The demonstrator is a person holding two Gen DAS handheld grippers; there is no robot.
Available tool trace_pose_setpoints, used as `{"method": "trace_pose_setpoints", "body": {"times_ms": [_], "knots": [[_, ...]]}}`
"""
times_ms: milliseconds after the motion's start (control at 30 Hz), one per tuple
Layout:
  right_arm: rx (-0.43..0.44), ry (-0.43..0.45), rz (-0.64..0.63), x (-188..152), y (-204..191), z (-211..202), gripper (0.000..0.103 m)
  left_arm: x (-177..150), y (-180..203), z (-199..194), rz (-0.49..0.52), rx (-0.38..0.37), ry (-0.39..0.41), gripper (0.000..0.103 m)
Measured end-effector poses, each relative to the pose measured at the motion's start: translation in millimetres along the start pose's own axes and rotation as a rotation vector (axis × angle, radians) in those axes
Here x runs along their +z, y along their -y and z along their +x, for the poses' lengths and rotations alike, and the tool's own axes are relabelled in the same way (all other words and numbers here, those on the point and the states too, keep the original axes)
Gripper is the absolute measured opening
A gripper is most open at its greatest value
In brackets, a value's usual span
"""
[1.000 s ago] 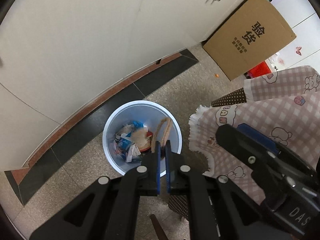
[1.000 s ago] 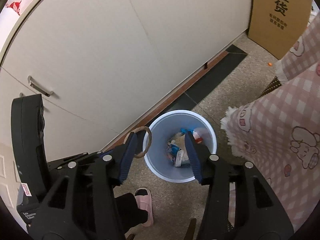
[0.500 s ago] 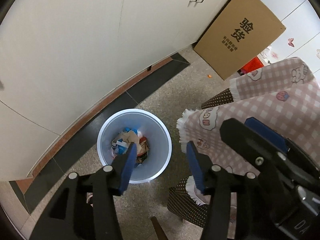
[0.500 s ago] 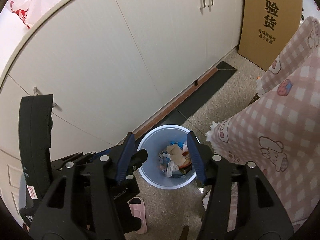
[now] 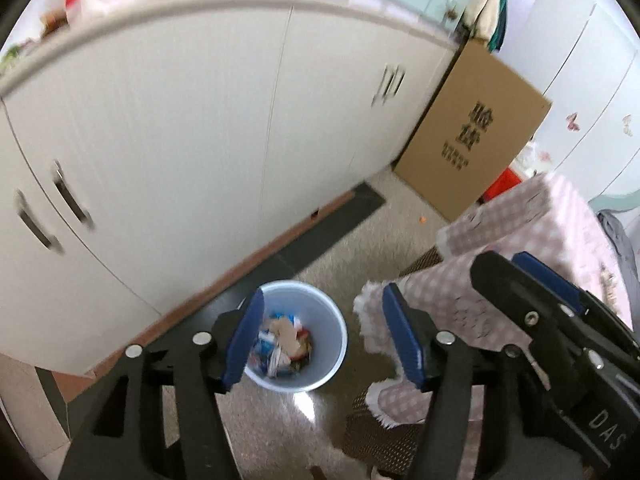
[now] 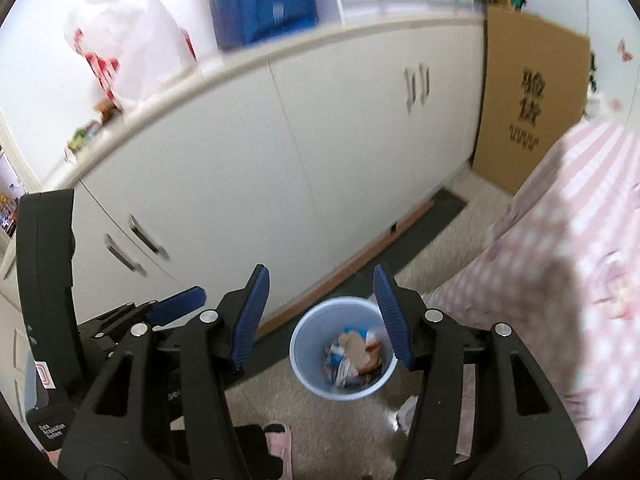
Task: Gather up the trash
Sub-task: 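Move both tools back over the table toward the red-white wrappers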
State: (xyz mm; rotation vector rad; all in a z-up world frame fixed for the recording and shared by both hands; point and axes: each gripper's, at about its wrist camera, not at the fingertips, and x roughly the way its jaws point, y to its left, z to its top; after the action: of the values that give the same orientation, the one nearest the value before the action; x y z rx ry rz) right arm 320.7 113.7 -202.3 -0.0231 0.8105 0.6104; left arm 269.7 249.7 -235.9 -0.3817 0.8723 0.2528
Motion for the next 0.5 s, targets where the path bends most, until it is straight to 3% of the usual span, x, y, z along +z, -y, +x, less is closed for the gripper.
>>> {"method": "trace_pose_setpoints", "body": {"times_ms": [233, 500], "knots": [[-0.050, 0.133, 0.047, 12, 40, -89, 0.056, 8, 65, -52, 0.088, -0.039, 0.108, 0.064], [-0.174, 0.230, 0.153, 1, 130, -167, 0.058, -11, 183, -66, 0.259, -0.154, 0.101, 0.064]]}}
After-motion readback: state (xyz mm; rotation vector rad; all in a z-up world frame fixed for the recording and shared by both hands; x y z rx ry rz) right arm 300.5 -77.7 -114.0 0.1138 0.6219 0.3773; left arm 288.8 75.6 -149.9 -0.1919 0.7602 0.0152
